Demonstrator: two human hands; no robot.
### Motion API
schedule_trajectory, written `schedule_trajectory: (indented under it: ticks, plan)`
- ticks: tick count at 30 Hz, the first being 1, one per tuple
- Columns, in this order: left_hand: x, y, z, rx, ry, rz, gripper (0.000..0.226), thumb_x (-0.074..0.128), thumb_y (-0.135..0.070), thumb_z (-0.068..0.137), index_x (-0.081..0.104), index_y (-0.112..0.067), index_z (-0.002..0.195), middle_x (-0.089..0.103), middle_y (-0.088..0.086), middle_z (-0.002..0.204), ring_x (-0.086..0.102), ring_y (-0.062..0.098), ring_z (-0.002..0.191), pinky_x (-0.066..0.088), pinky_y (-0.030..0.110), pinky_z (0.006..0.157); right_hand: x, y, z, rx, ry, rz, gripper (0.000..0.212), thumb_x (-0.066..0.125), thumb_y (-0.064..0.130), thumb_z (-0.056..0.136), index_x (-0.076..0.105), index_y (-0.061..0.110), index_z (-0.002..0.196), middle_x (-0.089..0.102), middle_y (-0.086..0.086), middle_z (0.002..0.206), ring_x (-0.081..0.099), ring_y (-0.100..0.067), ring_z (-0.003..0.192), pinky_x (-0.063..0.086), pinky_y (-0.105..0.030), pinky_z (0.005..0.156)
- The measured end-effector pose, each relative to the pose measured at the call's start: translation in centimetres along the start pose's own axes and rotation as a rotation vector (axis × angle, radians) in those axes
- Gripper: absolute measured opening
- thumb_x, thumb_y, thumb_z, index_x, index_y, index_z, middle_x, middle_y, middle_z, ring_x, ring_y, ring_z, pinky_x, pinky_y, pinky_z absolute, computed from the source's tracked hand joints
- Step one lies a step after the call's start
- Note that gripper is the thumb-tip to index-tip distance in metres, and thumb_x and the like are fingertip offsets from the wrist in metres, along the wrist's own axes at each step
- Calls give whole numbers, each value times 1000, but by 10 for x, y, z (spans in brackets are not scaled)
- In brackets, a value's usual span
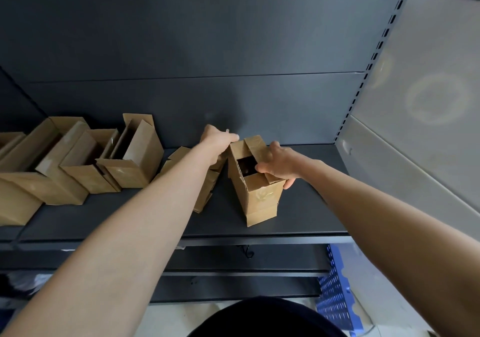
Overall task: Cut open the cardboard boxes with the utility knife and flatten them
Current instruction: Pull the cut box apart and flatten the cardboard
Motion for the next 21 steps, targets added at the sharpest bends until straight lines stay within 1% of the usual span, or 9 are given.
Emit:
schedule_trajectory:
  ticks: [2,5,8,10,11,14,16,18,21]
  plan:
    - [10,6,-8,-91,147,-1,24,62,-4,87,50,-5,108,58,15,114,62,29,97,56,40,76,0,-1,-2,40,7,32,58,50,40,93,23,18,140,45,-10,112,61,-29,78,60,-38,56]
    - [16,5,-8,-31,168,130,25,51,5,88,51,2,113,57,20,109,58,24,81,49,30,59,-4,3,-1,91,-58,-119,56,46,43,92,32,12,136,51,-10,103,62,-29,74,58,-37,62]
    - [18,-2,-10,63,109,281,11,47,-4,93,53,1,100,53,12,87,53,21,75,42,27,56,-18,15,6,90,-221,-296,58,53,50,85,44,10,127,56,-4,97,60,-25,83,45,-31,70]
    - [21,-5,-11,121,80,366,26,42,-22,99,56,-1,99,56,10,86,56,23,79,42,26,62,-27,22,8,91,-295,-255,53,54,50,85,46,11,120,56,-6,101,57,-27,93,41,-31,70]
    - [24,-6,-12,147,82,396,29,41,-26,100,58,-2,101,57,10,88,57,24,82,42,27,64,-29,27,8,79,-316,-270,44,53,46,88,50,10,113,55,-5,95,56,-25,88,41,-30,67]
    - [31,-12,-19,253,43,534,23,45,-19,98,56,-6,82,53,6,79,52,22,72,36,27,54,-26,32,8,88,-248,-397,22,46,24,94,58,10,106,47,-4,78,52,-23,79,40,-28,55]
    - [32,-14,-21,294,12,592,31,46,-17,97,47,-10,67,49,3,70,47,20,63,29,27,46,-22,32,6,111,-161,-424,15,43,12,93,55,9,102,48,-5,82,56,-25,82,42,-29,55]
    - [33,-19,-23,346,12,626,33,46,-12,95,41,-12,62,48,3,69,46,22,62,28,27,45,-23,29,9,123,-116,-421,9,42,6,92,51,4,89,49,-8,89,59,-27,75,46,-30,52]
    - [35,-29,-30,399,15,672,29,44,3,86,39,-13,62,48,4,72,47,23,65,31,27,49,-25,22,14,139,-93,-401,16,38,4,91,43,3,76,48,-14,84,57,-30,53,48,-31,45]
Point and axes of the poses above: each hand's wrist, its own z-axis towards the middle knuckle, its own x-axis out of the palm, y = z × x, the point moved 7 cm from there along z, towards the middle knuckle
